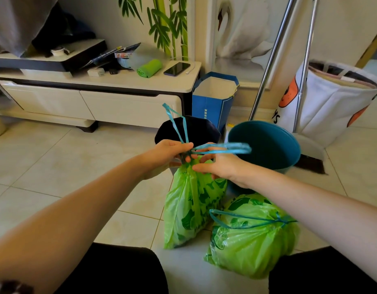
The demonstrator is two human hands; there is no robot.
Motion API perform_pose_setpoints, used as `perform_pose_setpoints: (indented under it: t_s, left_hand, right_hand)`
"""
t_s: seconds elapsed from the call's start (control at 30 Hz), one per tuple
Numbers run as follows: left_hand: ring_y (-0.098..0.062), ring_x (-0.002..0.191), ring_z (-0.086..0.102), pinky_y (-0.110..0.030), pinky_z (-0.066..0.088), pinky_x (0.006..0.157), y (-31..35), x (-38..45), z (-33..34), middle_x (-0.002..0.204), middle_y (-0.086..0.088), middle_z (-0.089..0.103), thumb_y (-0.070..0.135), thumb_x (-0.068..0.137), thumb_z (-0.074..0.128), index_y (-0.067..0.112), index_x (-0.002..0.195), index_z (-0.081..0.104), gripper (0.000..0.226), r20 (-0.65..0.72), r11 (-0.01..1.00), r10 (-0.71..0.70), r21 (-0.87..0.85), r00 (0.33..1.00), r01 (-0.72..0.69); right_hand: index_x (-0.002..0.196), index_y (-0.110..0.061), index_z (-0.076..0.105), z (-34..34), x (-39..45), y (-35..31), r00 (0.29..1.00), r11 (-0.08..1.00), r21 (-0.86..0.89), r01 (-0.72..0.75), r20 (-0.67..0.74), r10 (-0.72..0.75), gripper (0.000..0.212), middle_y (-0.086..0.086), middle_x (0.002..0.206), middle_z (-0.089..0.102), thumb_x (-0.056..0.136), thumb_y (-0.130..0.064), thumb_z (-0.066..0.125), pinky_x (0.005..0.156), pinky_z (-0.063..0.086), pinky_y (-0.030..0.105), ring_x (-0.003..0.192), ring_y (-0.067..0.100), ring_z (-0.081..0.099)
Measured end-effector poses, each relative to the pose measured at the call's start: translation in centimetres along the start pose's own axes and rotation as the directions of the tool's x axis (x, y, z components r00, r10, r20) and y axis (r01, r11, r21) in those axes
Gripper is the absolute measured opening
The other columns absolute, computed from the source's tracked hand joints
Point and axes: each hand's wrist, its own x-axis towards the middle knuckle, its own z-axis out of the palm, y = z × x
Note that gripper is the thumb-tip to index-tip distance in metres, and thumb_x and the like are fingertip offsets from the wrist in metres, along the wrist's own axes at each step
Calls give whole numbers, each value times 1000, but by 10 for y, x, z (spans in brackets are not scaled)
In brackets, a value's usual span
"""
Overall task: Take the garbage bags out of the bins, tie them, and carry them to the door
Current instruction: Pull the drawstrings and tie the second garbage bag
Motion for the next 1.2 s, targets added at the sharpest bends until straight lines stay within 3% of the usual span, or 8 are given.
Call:
perform_pose_setpoints:
  t_s: [0.13,0.3,0.37,0.43,0.57,0.73,1.0,1.2]
  left_hand:
    - [-11,76,65,-24,51,77,2,-2,-3,78,-5,69,20,91,59,1,80,71,25,65,997,28,69,997,-32]
    - [-10,82,66,-18,52,75,6,-10,-9,84,-6,71,5,84,66,-4,91,72,13,127,949,147,263,981,-176]
    - [-11,83,66,-19,54,75,7,-12,-11,87,-9,72,2,80,70,0,91,73,12,109,916,197,334,974,-222]
    - [-18,79,66,-29,57,73,6,-9,-13,88,-19,71,-1,77,73,-3,91,73,14,76,848,278,448,958,-281]
    - [-31,76,68,-52,56,73,-1,0,-15,82,-20,68,7,76,76,0,85,70,13,47,742,358,592,932,-315]
    - [-11,78,59,-13,48,68,-4,6,-5,91,-5,68,19,82,72,7,94,67,18,124,429,534,813,836,-394]
    - [-23,53,41,-35,36,47,-6,5,5,61,-3,47,7,81,61,7,73,46,17,251,179,686,852,683,-492]
    - [-15,57,45,-27,39,51,-11,3,4,67,2,52,13,83,65,8,78,52,15,164,293,677,834,717,-467]
  right_hand:
    - [107,-5,60,9,3,0,989,988,63,140,-65,-136,36,1,83,60,76,-11,76,50,42,7,59,-4,56]
    - [79,-21,66,12,10,1,986,985,-119,123,-96,-135,10,4,86,59,80,-12,71,79,51,32,76,14,56]
    - [76,-23,63,12,9,0,984,983,-107,148,-81,-157,14,0,81,60,81,-11,70,73,47,22,73,10,54]
    - [79,-19,63,8,8,-3,982,977,-108,182,-38,-187,11,-8,73,57,83,-11,68,63,41,8,68,2,51]
    - [82,-14,65,1,7,-4,988,986,-68,153,12,-152,7,-5,71,56,82,-7,67,60,39,14,65,6,51]
    - [80,-6,69,-1,8,-4,999,993,108,-44,13,43,12,8,80,57,81,-1,58,57,40,25,73,17,50]
    - [96,-8,70,-9,7,2,1000,992,126,1,-19,1,14,4,82,67,88,-15,60,65,46,23,76,11,60]
    - [107,-18,68,-9,9,4,998,985,171,1,64,-12,20,-1,84,64,88,-13,63,66,48,23,74,12,56]
